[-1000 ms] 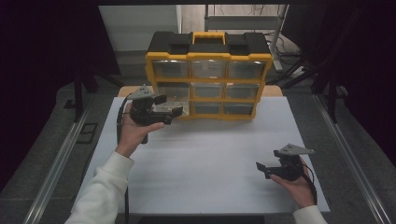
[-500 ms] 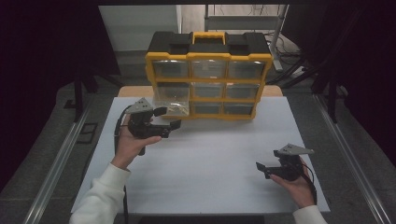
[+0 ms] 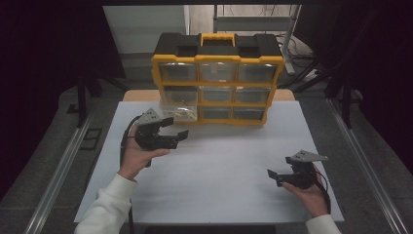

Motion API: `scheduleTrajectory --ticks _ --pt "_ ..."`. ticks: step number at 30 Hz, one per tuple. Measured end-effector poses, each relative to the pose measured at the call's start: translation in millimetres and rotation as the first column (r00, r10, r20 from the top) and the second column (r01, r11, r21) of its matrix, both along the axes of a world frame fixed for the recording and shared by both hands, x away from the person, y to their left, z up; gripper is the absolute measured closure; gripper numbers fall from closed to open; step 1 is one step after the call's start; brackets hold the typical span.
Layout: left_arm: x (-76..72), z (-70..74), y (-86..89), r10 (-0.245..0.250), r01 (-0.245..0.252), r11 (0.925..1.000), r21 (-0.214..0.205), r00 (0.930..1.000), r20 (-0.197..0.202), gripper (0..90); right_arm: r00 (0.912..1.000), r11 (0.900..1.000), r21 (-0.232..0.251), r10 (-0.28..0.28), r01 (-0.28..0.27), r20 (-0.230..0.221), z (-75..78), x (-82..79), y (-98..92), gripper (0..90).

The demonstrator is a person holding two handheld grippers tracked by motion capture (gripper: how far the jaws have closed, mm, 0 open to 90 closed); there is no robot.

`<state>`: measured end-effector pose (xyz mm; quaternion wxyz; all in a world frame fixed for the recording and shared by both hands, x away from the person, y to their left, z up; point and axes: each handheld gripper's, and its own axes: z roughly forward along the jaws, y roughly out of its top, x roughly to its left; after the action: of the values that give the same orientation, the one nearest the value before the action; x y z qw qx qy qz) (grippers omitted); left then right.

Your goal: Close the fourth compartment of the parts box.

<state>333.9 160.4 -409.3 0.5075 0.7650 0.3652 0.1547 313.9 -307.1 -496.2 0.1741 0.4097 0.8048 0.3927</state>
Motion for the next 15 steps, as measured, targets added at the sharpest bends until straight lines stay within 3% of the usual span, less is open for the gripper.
scheduleTrajectory --ticks 6,9,15 --pt "-0.2 -3.3 -1.2 0.021 -0.021 0.9994 0.028 0.9998 0.003 29.5 1.0 1.0 -0.004 0.004 -0.004 0.001 -0.4 0.0 0.5 9.5" --pt "3.0 -9.7 -0.6 0.081 -0.08 0.995 0.06 0.9966 -0.016 35.5 1.0 1.0 -0.006 0.001 -0.001 0.002 -0.6 0.0 0.5 9.5" --pt "9.3 -18.7 3.0 0.103 -0.1 0.992 0.076 0.994 -0.037 55.5 1.0 0.9999 -0.009 0.006 -0.006 0.002 -0.9 -0.1 1.6 9.5"
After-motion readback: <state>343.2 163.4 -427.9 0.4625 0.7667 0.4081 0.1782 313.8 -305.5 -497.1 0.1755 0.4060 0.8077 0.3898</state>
